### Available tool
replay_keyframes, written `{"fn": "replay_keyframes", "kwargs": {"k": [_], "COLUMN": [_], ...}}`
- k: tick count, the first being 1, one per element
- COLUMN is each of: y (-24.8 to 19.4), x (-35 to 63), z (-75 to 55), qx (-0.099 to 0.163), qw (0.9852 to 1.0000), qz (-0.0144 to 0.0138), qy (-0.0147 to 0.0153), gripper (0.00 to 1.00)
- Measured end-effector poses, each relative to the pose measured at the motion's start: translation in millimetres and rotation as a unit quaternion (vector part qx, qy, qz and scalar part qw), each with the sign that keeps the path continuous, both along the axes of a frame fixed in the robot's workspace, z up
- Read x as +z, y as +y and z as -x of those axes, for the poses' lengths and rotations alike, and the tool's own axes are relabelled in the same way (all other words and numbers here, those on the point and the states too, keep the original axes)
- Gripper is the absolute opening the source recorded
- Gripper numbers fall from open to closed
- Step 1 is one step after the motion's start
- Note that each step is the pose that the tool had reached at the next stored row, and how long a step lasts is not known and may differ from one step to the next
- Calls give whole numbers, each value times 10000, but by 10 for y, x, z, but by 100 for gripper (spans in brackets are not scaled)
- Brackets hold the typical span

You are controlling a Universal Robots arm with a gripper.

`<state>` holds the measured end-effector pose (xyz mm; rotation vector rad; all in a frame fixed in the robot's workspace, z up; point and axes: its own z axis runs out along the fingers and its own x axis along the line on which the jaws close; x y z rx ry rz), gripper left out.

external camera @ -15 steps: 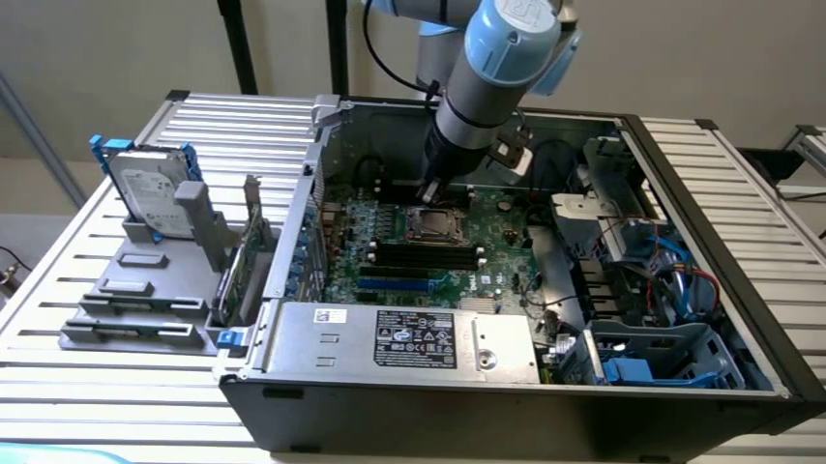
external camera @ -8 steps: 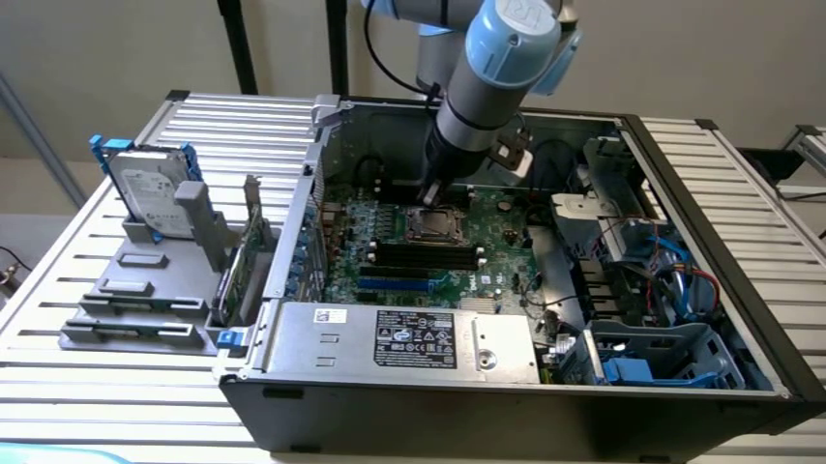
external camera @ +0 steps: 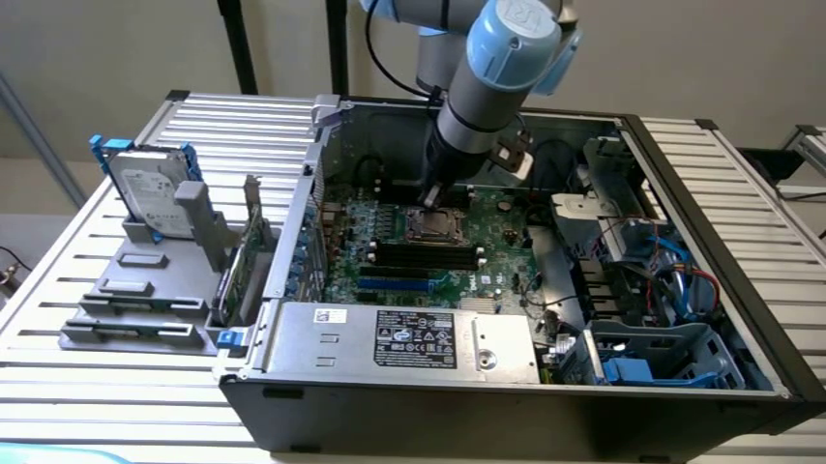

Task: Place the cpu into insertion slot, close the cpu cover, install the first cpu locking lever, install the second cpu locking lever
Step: 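Install the first cpu locking lever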

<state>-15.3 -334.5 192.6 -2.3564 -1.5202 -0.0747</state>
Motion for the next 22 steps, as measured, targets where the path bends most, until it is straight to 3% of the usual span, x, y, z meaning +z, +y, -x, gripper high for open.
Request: {"fn": "replay_keyframes", "kwargs": {"k": [7,12,17,22], "y": [1,0,1,-1], "x": [-7,-8,-8,25], "z": [-46,-62,-71,-73], "qx": [39,107,226,277], "qw": [10000,9999,9997,9996], "qz": [-11,-50,-107,-110], "qy": [-1,-1,0,3], "gripper": [11,11,11,11]}}
